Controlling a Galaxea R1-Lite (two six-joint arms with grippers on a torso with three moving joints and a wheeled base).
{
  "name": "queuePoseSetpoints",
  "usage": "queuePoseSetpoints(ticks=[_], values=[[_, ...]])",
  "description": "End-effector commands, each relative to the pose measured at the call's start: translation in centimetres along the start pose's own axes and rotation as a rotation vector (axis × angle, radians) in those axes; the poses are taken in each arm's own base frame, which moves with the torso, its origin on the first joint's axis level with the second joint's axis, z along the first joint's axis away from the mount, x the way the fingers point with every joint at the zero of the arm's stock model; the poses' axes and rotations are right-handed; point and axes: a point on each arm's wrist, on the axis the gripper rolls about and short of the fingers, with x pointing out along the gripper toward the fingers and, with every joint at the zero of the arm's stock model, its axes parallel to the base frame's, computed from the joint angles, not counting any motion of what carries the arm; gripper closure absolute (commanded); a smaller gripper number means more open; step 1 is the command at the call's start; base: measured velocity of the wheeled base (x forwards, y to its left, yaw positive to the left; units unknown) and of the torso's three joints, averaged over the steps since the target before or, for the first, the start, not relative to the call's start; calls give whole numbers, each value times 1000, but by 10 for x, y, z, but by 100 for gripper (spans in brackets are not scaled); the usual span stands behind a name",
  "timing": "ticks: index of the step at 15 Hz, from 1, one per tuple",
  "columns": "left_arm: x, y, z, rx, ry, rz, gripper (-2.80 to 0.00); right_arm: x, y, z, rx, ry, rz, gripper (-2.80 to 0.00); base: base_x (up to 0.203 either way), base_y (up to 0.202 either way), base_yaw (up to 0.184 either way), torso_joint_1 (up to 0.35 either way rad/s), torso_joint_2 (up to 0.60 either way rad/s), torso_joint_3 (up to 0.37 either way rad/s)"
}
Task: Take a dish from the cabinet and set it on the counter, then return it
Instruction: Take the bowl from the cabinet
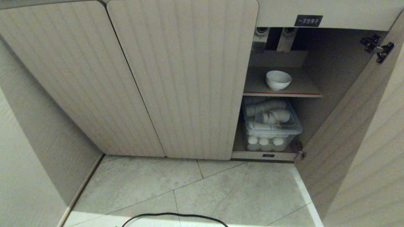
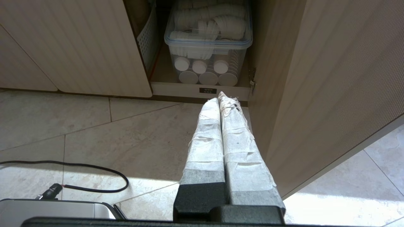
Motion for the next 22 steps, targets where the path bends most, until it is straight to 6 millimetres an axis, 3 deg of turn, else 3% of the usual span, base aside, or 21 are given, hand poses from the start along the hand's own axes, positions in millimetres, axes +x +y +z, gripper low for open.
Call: queuePoseSetpoints(ticks=[1,4,22], values=[[0,0,0,0,-2,1,0,0,0,0,-1,1,1,0,0,0,0,0,0,0],[0,0,0,-2,0,1,0,0,0,0,0,1,2,0,63,0,-2,1,4,6],[0,0,0,-4,0,1,0,0,0,0,0,1,0,0,187,0,1,3,2,2]])
